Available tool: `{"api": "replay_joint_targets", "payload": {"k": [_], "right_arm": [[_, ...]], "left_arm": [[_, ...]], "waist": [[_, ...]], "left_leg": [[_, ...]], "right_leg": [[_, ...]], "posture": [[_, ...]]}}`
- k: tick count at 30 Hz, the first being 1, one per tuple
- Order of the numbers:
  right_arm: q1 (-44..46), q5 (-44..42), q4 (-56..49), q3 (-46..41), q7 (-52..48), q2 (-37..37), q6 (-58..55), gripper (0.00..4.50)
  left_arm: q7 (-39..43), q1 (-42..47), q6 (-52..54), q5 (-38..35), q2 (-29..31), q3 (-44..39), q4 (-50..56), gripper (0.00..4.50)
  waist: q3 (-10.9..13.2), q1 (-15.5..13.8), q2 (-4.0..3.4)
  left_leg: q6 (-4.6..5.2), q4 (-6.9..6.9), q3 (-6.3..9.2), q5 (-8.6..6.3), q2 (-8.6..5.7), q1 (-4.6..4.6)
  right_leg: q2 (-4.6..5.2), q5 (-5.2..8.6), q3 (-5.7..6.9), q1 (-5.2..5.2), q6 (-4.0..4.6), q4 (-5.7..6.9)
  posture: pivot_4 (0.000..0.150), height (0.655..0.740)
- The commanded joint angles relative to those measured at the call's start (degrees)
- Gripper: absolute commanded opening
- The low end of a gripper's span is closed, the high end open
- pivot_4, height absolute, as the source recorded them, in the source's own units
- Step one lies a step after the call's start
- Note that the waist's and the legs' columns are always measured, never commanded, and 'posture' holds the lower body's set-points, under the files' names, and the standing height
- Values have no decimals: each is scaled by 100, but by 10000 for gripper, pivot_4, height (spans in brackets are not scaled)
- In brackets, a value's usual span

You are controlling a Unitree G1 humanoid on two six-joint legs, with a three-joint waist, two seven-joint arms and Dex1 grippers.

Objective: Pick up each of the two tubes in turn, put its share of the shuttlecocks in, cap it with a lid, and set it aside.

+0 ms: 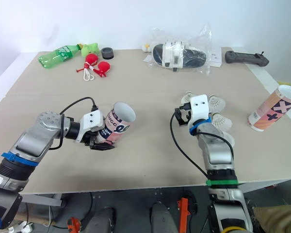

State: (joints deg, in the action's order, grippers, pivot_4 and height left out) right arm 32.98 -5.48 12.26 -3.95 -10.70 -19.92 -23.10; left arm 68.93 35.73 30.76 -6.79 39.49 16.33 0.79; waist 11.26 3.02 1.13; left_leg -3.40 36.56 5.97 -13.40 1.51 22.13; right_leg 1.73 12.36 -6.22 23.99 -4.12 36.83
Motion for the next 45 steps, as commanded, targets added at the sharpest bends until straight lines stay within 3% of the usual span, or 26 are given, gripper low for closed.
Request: {"api": "replay_joint_targets", "payload": {"k": [1, 12, 15, 19, 23, 27, 31, 35, 37, 40, 45], "right_arm": [[479, 174, 585, 87, 156, 224, 452, 45000], [1857, 564, 3203, -58, 1218, 543, 1404, 45000], [2000, 600, 3521, -64, 1378, 510, 1567, 37503], [2023, 592, 3701, -85, 1341, 502, 1693, 16882], [1951, 587, 3518, -49, 1226, 536, 1766, 121], [1775, 472, 2802, -23, 816, 485, 1898, 121], [1447, -404, 648, 218, -1586, -154, 1720, 121], [1308, -1454, -767, 276, -3407, -934, 941, 121], [1282, -1936, -1504, 502, -4704, -1796, 319, 121], [1455, -2071, -1983, 792, -5711, -2568, 28, 121], [1701, -1826, -2190, 1127, -6208, -2821, 107, 121]], "left_arm": [[21, -122, 96, -15, -5, 137, 132, 37194], [4, -198, 183, -65, -42, 89, 281, 37194], [-2, -216, 218, -80, -40, 71, 331, 36714], [-16, -244, 232, -89, -36, 54, 358, 36714], [-45, -231, 252, -94, -69, 53, 348, 36714], [-55, -244, 266, -96, -86, 71, 361, 36714], [-23, -245, 353, -138, -80, 84, 464, 36714], [9, -213, 367, -121, -53, 116, 436, 36714], [31, -172, 357, -49, -4, 174, 378, 36714], [34, -55, 451, 26, 47, 257, 303, 36714], [128, 27, 609, 29, 162, 359, 381, 36714]], "waist": [[0, 20, 0], [0, 35, -1], [0, 36, -1], [0, 41, -1], [0, 48, -2], [0, 47, -2], [5, 37, -12], [4, 21, -14], [4, 3, -15], [4, -9, -15], [4, 29, -15]], "left_leg": [[0, 0, 0, 0, 0, -2], [2, -3, 2, 1, -3, -4], [2, -4, 2, 1, -3, -4], [2, -4, 3, 1, -3, -4], [3, -4, 3, 1, -3, -4], [3, -3, 3, 2, -3, -4], [2, -3, 5, 1, -5, 0], [4, -2, 11, 0, -9, 5], [7, -2, 14, -1, -9, -1], [7, 1, 16, -2, -8, -1], [11, 2, 15, 2, -5, -10]], "right_leg": [[0, 0, 0, 0, 0, 2], [2, -3, -1, 1, 17, 12], [2, -2, -1, 1, 18, 12], [2, -2, -1, 1, 18, 12], [2, -2, -1, 1, 16, 13], [2, -1, -1, 1, 14, 14], [3, 3, -1, 2, 8, 14], [7, 4, 5, 1, 9, 13], [7, 11, 10, -4, 7, 13], [6, 22, 13, -6, -4, 13], [1, 16, 12, -4, 3, 18]], "posture": [[1500, 7400], [1500, 7400], [1500, 7400], [1500, 7400], [1500, 7400], [1500, 7400], [1500, 7400], [1500, 7400], [1500, 7400], [1500, 7400], [1500, 7400]]}}
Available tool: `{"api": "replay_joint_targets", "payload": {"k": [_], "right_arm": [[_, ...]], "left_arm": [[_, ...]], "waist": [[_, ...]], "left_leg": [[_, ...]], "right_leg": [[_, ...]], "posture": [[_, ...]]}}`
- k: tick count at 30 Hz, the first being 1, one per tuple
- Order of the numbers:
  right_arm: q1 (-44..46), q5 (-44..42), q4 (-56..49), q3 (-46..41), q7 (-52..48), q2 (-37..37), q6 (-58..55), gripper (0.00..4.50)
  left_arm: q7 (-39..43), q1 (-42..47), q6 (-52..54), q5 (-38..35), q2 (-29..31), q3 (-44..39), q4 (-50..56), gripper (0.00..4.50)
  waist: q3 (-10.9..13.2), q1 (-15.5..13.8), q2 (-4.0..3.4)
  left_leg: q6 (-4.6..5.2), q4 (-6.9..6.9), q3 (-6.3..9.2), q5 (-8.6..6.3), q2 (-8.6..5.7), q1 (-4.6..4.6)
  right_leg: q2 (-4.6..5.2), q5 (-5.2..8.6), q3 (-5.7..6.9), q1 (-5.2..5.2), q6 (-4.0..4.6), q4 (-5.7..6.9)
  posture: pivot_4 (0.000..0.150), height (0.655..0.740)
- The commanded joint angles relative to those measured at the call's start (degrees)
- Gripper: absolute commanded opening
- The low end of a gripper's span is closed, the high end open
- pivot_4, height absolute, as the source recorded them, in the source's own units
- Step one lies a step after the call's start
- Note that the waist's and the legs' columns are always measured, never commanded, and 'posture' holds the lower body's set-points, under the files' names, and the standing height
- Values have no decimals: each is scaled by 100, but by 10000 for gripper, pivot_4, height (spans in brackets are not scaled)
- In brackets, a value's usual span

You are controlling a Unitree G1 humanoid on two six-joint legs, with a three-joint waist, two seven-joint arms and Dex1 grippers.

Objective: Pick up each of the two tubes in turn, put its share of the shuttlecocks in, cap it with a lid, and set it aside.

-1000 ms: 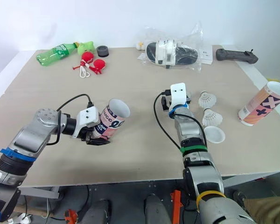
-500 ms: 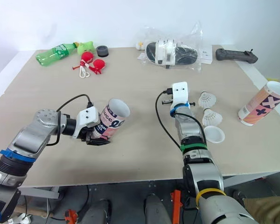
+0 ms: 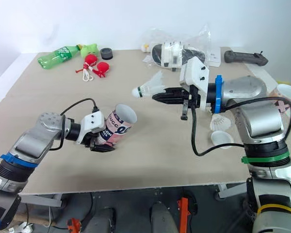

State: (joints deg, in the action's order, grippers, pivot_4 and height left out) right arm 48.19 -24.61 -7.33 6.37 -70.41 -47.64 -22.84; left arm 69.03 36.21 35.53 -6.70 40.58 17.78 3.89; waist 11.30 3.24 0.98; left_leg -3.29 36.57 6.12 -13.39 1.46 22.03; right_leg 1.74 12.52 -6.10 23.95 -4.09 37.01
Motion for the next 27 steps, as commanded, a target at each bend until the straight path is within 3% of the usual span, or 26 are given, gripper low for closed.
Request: {"api": "replay_joint_targets", "payload": {"k": [1, 13, 16, 17, 19, 21, 26, 27], "right_arm": [[236, 196, -243, 186, -297, -52, 157, 121], [375, 1591, -92, 1127, -294, 442, 1227, 121], [322, 1582, -101, 1167, -329, 550, 1212, 121], [302, 1554, -132, 1158, -336, 585, 1181, 6529], [263, 1485, -242, 1113, -331, 639, 1083, 13820], [244, 1456, -317, 1046, -294, 676, 1014, 24540], [64, 1119, -639, 592, -74, 647, 414, 44587], [-27, 926, -765, 332, 101, 634, 85, 44587]], "left_arm": [[135, -11, 161, 22, 79, 235, 95, 36714], [84, 25, 179, -21, 31, 244, 82, 36714], [76, 31, 154, -16, 22, 246, 56, 36714], [71, 29, 141, -12, 19, 249, 50, 36714], [60, 26, 111, -4, 10, 255, 32, 36714], [51, 26, 95, -11, 2, 258, 24, 36714], [28, 3, 139, -39, -28, 272, 93, 36714], [19, -10, 145, -45, -33, 270, 108, 36714]], "waist": [[0, 8, 0], [0, 4, 1], [0, 4, 1], [0, 5, 1], [0, 2, 0], [0, 1, 0], [-1, -13, 1], [-1, -25, 0]], "left_leg": [[0, 0, 0, 0, 2, 0], [-1, 1, -1, 1, 3, 14], [-1, 1, 0, 1, 3, 13], [-1, 1, 0, 1, 3, 13], [-1, 1, 0, 1, 3, 11], [-2, 1, 0, 1, 3, 10], [-2, 1, 0, 1, 3, 9], [-1, 1, 0, 1, 3, 9]], "right_leg": [[-2, -1, 0, 0, 1, 1], [-2, 2, 0, 10, 0, 1], [-2, 2, 0, 12, 1, 2], [-2, 1, 0, 12, 2, 3], [-2, 0, 1, 10, 3, 3], [-2, 0, 0, 9, 3, 3], [-2, 1, 1, 8, 2, 3], [-2, 1, 1, 7, 3, 4]], "posture": [[1500, 7400], [1500, 7400], [1500, 7400], [1500, 7400], [1500, 7400], [1500, 7400], [1500, 7400], [1500, 7400]]}}
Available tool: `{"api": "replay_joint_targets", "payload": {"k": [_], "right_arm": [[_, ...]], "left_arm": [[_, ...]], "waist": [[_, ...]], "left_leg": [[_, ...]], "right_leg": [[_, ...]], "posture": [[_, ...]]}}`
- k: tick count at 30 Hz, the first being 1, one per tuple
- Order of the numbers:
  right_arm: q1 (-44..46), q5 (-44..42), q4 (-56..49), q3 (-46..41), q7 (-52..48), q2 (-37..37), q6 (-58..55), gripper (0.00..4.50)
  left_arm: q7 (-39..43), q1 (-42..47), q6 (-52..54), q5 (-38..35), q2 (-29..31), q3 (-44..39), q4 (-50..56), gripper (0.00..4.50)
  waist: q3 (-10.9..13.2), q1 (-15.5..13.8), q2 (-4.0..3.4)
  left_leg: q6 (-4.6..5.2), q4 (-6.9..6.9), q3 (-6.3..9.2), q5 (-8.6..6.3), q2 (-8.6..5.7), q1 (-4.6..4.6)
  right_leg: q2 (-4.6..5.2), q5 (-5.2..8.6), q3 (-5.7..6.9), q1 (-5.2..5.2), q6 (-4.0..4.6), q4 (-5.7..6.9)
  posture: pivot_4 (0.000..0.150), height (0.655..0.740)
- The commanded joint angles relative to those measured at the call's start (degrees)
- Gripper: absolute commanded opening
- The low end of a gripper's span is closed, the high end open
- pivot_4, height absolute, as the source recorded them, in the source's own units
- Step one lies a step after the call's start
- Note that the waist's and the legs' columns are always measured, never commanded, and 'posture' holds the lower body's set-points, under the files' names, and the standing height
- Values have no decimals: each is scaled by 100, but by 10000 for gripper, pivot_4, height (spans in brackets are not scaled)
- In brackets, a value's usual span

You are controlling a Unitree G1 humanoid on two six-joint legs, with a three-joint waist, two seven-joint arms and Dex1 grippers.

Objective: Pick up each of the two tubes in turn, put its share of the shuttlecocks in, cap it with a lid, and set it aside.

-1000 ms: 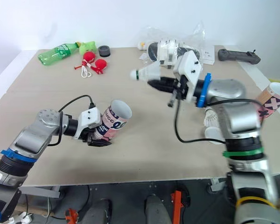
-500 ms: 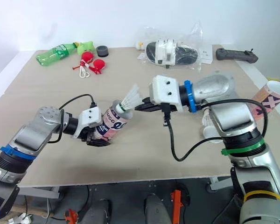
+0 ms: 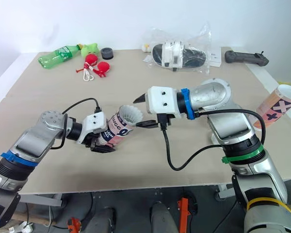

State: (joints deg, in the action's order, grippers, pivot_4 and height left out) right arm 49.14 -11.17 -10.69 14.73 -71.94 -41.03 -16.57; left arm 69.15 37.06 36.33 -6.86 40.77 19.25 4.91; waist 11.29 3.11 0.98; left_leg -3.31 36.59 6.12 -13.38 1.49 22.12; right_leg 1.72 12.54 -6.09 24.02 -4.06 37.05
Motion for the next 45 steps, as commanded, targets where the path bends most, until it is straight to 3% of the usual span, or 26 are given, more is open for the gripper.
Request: {"api": "replay_joint_targets", "payload": {"k": [1, 5, 9, 13, 17, 28, 45], "right_arm": [[-191, -562, -540, -681, 389, -40, -787, 44587], [-960, -1063, -978, -2061, 1738, 214, -1758, 44587], [-2107, -884, -1487, -2874, 2990, 680, -1845, 44587], [-3518, 233, -1585, -2690, 4228, 1023, -1312, 44587], [-3986, 1184, -1238, -2305, 5192, 1178, -1203, 44587], [-4227, 2046, -984, -2225, 6487, 1805, -1638, 44587], [-4050, 2143, -1090, -2254, 6834, 2055, -2093, 44587]], "left_arm": [[0, -114, 71, -35, -50, 119, 29, 36714], [-30, -190, 70, -63, -45, 91, 67, 36714], [-58, -229, 59, -96, -56, 74, 66, 36714], [-27, -233, 40, -145, -122, 88, 10, 36714], [1, -206, 17, -137, -168, 110, -48, 36714], [18, -239, -9, -120, -197, 134, -47, 36714], [-28, -299, -3, -135, -238, 119, -10, 36714]], "waist": [[0, -20, 0], [-1, -47, 2], [-12, -49, 15], [-16, -51, 7], [-20, -34, -8], [-22, -39, -10], [-24, -37, -12]], "left_leg": [[0, 0, 0, 0, 0, 1], [0, 4, 3, 0, 0, 5], [0, 1, 12, -1, 0, 4], [1, -3, 13, -1, 0, 0], [-3, 4, -2, 2, -6, -3], [2, 6, -2, 9, -7, -2], [3, 5, -1, 9, -7, -4]], "right_leg": [[0, 0, 0, 0, 0, 0], [1, -1, 3, 0, 1, 1], [1, 6, 13, -4, 7, 1], [0, 10, 15, -4, 7, 5], [2, -1, -8, -3, -2, 5], [1, -7, -10, -6, 0, 4], [1, -7, -9, -7, 0, 4]], "posture": [[1500, 7400], [1500, 7400], [1500, 7400], [1500, 7400], [1500, 7400], [1500, 7400], [1500, 7400]]}}
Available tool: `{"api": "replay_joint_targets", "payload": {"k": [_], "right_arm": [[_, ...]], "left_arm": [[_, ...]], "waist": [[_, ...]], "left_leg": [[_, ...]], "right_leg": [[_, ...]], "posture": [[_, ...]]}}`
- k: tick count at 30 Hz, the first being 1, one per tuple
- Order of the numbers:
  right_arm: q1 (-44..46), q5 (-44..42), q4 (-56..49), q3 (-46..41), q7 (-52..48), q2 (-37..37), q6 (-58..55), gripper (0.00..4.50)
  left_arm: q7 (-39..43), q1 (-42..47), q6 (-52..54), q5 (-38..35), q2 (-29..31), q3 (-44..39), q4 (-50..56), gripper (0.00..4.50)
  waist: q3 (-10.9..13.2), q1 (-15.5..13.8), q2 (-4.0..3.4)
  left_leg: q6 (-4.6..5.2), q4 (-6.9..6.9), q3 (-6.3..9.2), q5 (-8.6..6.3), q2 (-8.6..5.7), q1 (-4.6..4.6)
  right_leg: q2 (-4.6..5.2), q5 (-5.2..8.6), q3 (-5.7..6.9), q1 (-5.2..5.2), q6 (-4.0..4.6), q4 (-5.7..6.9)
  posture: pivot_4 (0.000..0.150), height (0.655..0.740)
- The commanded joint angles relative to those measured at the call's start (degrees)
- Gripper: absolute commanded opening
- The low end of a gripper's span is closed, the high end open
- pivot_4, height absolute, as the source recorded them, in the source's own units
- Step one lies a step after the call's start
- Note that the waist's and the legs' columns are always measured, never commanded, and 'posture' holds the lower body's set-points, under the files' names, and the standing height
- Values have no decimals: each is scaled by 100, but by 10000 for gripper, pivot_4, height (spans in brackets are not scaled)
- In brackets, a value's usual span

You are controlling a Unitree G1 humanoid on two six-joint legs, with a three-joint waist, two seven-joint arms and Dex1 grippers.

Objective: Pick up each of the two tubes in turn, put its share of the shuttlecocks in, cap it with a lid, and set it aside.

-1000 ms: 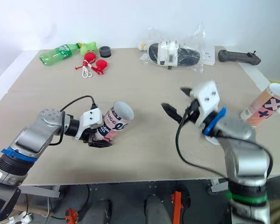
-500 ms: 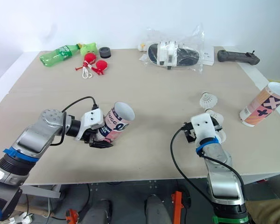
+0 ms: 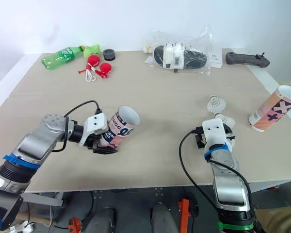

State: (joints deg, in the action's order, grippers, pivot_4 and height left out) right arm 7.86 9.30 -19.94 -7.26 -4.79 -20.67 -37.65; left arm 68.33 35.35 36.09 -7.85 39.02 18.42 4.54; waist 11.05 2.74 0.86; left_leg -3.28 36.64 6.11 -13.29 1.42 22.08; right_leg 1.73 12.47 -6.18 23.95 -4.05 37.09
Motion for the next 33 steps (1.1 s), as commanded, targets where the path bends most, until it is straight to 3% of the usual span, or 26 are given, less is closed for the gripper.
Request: {"api": "replay_joint_targets", "payload": {"k": [1, 9, 13, 19, 27, 33], "right_arm": [[115, 120, -79, -66, 164, 22, 11, 44587], [584, 113, 842, -157, 465, 93, 270, 44587], [749, 92, 1110, -198, 559, 135, 387, 32362], [707, 172, 1017, -148, 728, 259, 449, 2077], [636, 220, 885, -248, 942, 213, 793, 860], [236, -249, 298, -283, 151, -129, 2161, 860]], "left_arm": [[53, -129, 16, -36, -68, 204, 24, 36714], [25, -114, 20, -27, -114, 216, 20, 36714], [15, -125, 42, -33, -108, 207, 51, 36714], [-2, -126, 68, -39, -116, 191, 53, 36714], [-4, -102, 50, -36, -153, 196, 9, 36714], [2, -104, 45, -23, -147, 192, -11, 36714]], "waist": [[0, -1, 0], [-1, -2, 0], [-1, -6, 1], [-2, -6, 0], [-2, -4, -1], [-2, -4, -1]], "left_leg": [[0, 0, 0, 0, 0, 0], [0, 0, 0, 0, 0, -1], [0, 1, 0, 0, -1, -1], [1, -1, 1, 0, -1, 1], [1, -1, 1, 0, -1, 1], [0, -1, 1, 0, -5, 3]], "right_leg": [[0, 0, 0, 0, 0, 0], [0, -1, 0, -1, 1, 0], [1, -2, -1, -4, -1, -1], [1, 0, -1, -3, -2, -2], [1, 0, -1, -2, -2, -2], [4, 2, -1, -3, -6, -5]], "posture": [[1500, 7400], [1500, 7400], [1500, 7400], [1500, 7400], [1500, 7400], [1500, 7400]]}}
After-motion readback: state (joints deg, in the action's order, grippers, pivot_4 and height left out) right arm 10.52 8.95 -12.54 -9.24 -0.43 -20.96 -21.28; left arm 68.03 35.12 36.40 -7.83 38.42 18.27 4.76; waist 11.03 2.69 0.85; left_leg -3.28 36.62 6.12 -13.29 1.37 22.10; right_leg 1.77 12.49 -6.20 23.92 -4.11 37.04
